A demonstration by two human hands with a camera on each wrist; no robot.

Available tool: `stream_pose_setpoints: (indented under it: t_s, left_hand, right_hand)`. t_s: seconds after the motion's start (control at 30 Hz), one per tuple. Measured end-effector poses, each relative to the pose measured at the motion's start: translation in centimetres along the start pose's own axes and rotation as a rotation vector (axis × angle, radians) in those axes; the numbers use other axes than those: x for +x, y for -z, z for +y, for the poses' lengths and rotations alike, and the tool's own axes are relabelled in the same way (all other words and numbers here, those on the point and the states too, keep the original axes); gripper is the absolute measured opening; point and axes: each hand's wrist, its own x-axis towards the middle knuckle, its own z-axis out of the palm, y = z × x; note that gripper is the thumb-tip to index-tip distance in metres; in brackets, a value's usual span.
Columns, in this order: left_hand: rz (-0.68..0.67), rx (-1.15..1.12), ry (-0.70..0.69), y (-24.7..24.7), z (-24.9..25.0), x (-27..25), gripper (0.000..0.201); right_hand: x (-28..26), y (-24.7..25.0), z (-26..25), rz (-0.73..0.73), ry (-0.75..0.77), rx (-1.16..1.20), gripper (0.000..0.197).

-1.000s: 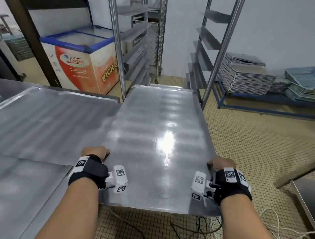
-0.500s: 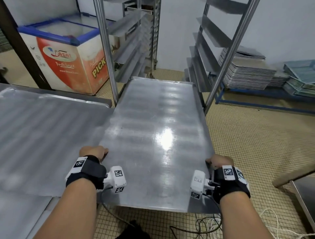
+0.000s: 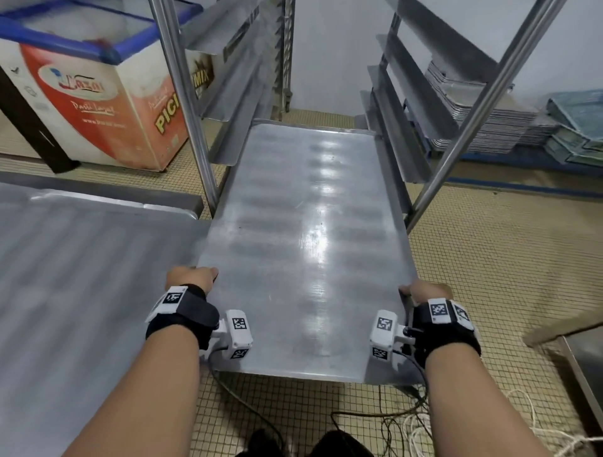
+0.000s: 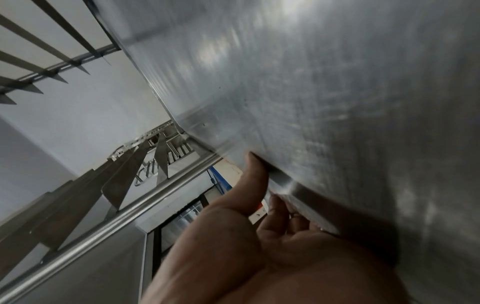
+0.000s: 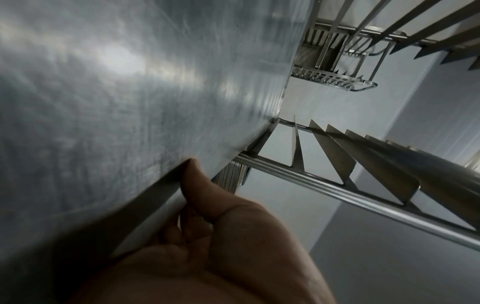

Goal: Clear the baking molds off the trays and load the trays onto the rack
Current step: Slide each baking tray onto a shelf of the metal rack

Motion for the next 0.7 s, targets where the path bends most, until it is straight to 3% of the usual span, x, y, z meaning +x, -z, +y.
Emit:
stream_pose_setpoints:
  t_s: [0.03, 0.13, 0.23, 0.37, 0.5, 0.7]
  left_hand:
    - [-0.005, 0.003, -0.009, -0.2, 0.6, 0.2, 0.02]
    - [0.014, -0.006, -0.03, -0.9, 2.1, 0.7, 0.043]
    - [0.018, -0.005, -0.037, -1.6, 3.2, 1.6, 0.039]
    - [0.012, 0.015, -0.068, -2.4, 4.8, 2.3, 0.037]
    - [0.001, 0.033, -0.069, -3.2, 6.5, 3.3, 0.04]
    - [-0.001, 0.082, -0.079, -4.3, 9.0, 5.3, 0.028]
  right_hand:
    - [0.5, 0.0, -0.4, 0.002, 0.007, -0.013, 0.021]
    - [0.5, -0.2, -1.8, -0.016, 0.041, 0.016, 0.013]
    - [1.1, -0.8, -2.9, -0.008, 0.04, 0.042, 0.01]
    - [1.8, -1.3, -4.6, 0.023, 0.096, 0.074, 0.023]
    - [3.0, -1.6, -6.5, 0.01, 0.116, 0.034, 0.009]
    - [5.6, -2.4, -9.1, -0.001, 0.168, 0.035, 0.014]
